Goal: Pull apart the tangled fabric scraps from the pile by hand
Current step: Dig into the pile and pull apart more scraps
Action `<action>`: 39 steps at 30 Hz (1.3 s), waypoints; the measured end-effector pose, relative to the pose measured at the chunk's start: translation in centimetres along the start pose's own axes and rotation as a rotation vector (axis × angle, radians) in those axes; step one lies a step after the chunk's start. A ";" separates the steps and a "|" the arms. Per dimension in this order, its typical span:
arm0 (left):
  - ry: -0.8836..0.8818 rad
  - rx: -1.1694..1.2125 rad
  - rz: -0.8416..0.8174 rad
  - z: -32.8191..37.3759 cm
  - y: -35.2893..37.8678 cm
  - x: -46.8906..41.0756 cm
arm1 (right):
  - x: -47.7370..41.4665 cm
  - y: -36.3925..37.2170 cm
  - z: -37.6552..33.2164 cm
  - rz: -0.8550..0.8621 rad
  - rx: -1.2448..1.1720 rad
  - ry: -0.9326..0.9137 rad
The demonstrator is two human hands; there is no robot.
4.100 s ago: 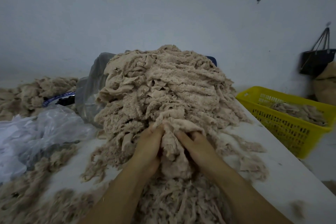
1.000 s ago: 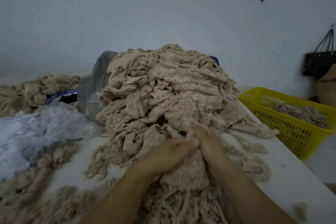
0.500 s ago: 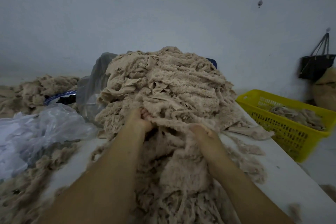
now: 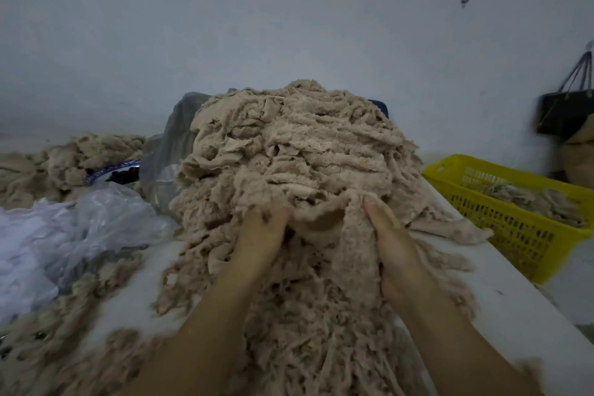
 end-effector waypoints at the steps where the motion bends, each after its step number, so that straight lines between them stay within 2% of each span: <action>1: 0.183 -0.083 0.037 1.2 -0.2 1.0 | 0.0 0.0 0.1 0.014 -0.006 0.014; 3: 0.405 -0.069 0.042 3.1 -0.4 3.2 | 0.0 -0.1 0.3 0.032 -0.024 0.046; 4: 0.416 0.007 -0.029 3.7 -0.2 4.1 | -0.1 0.0 0.4 0.031 -0.044 0.058; 6: 0.370 0.114 -0.293 4.1 1.2 6.0 | 0.1 0.2 0.4 -0.007 -0.096 0.066; 8: 0.283 0.084 -0.575 3.2 3.1 7.8 | 0.2 0.3 0.0 -0.032 -0.119 0.037; 10: 0.243 0.072 -0.746 1.9 4.2 8.3 | -0.1 0.0 -0.2 -0.004 -0.118 0.019; 11: 0.251 0.071 -0.766 1.3 4.4 8.0 | -0.4 -0.2 -0.3 0.018 -0.122 0.003; 16: 0.309 0.017 -0.513 0.9 1.6 4.2 | -2.2 -2.6 -0.6 0.195 -0.244 -0.017; 18: 0.262 0.005 -0.432 0.9 0.9 3.6 | -2.6 -2.7 -0.2 0.228 -0.269 0.000; 20: 0.212 0.023 -0.249 0.7 -0.2 2.4 | -2.6 -3.1 -0.2 0.265 -0.264 0.003; 23: 0.056 0.158 0.116 -0.3 -4.3 0.2 | -3.1 -5.6 -1.6 0.372 -0.283 0.020; 24: 0.029 0.193 0.134 -0.3 -4.9 0.1 | -3.0 -6.2 -2.2 0.399 -0.193 0.005; 26: 0.116 0.106 -0.028 0.8 -3.3 1.1 | -1.9 -5.3 -2.7 0.376 0.079 -0.088; 28: 0.173 0.050 -0.279 2.3 -0.2 3.9 | -0.2 -1.8 -1.8 0.191 0.277 -0.259; 30: 0.067 0.172 -0.421 3.1 1.6 5.7 | 1.5 1.5 -0.4 -0.021 0.552 -0.444; 32: -0.143 0.400 -0.460 2.6 1.7 5.5 | 2.9 3.4 1.3 -0.272 0.698 -0.459; 34: -0.252 0.571 -0.454 2.1 0.8 5.0 | 3.0 3.5 2.1 -0.382 0.770 -0.448; 38: -0.339 0.907 -0.352 1.6 -0.8 3.2 | 1.6 2.0 2.1 -0.327 0.923 -0.457; 39: -0.346 0.975 -0.325 1.4 -1.1 2.7 | 1.0 1.2 1.9 -0.265 0.961 -0.451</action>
Point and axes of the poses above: each hand's wrist, its own x-axis away from the middle knuckle, its own y-axis out of the palm, z = x × y, the point moved 6 cm from there along -x, towards the middle knuckle, and after that the axes turned 14 degrees about z, right-handed, at the moved point
